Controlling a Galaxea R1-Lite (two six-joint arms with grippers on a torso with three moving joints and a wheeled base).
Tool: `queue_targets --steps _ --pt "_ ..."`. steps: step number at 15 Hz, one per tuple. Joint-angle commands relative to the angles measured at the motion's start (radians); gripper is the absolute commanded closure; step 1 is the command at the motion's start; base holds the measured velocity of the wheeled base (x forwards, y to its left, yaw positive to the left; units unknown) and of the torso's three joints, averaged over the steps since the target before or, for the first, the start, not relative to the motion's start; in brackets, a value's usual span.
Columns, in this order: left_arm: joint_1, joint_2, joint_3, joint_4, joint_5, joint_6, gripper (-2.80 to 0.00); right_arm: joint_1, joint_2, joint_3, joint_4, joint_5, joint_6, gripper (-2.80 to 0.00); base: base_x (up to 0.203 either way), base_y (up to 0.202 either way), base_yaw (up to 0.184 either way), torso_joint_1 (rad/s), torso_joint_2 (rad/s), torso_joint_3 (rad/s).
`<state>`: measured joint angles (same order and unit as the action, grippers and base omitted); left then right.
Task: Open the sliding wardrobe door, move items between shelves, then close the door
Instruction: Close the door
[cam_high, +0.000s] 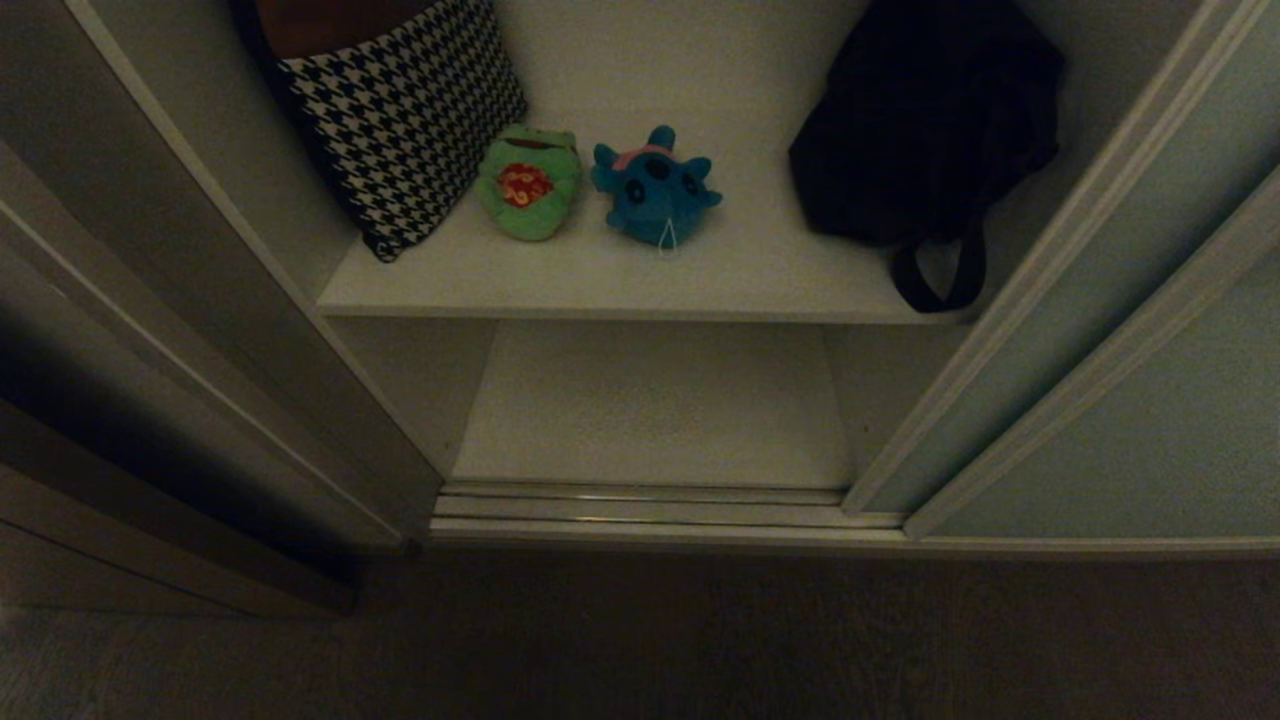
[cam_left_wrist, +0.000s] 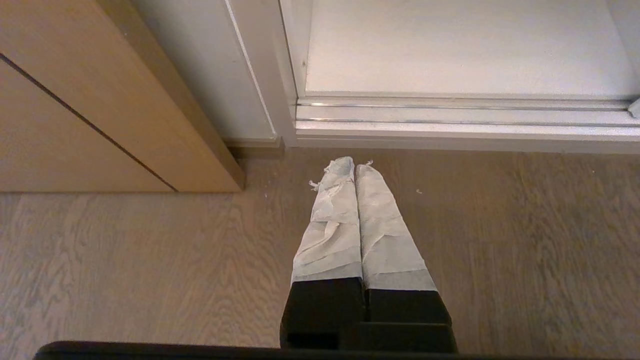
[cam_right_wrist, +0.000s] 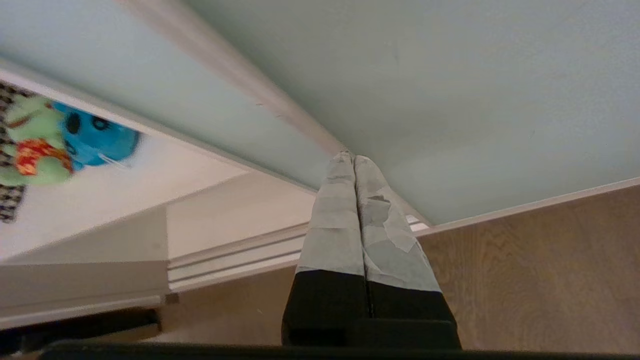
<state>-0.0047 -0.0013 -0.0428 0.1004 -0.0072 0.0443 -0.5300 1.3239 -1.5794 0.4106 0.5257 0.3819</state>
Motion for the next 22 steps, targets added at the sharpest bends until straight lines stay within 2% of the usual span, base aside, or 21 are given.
queue_targets --steps 1,8,12,16,19,22 --pt "0.000 0.001 0.000 0.001 0.000 0.000 0.00 0.004 0.023 0.001 0.002 0.003 0.000 0.00 0.000 0.000 0.000 0.000 0.00 0.000" --pt "0.000 0.001 0.000 0.001 0.000 0.000 0.00 0.026 0.063 -0.002 -0.040 0.000 -0.019 0.00 0.000 0.000 0.000 0.000 0.00 0.000" --pt "0.000 0.001 0.000 0.001 0.000 0.000 0.00 0.059 0.084 -0.002 -0.069 -0.032 -0.021 0.00 0.000 0.000 0.000 0.000 0.00 0.000" --pt "-0.001 0.001 0.000 0.001 0.000 0.000 0.00 0.059 0.106 -0.004 -0.110 -0.073 -0.020 0.00 0.000 0.000 0.000 0.000 0.00 0.000" --pt "0.000 0.001 0.000 0.001 0.000 0.000 0.00 0.061 0.103 0.007 -0.110 -0.072 -0.020 0.00 0.000 0.000 0.000 0.000 0.00 0.000" --pt "0.000 0.001 0.000 0.001 0.000 0.000 0.00 0.102 0.081 0.020 -0.106 -0.073 -0.023 0.00 0.000 0.000 0.000 0.000 0.00 0.000"
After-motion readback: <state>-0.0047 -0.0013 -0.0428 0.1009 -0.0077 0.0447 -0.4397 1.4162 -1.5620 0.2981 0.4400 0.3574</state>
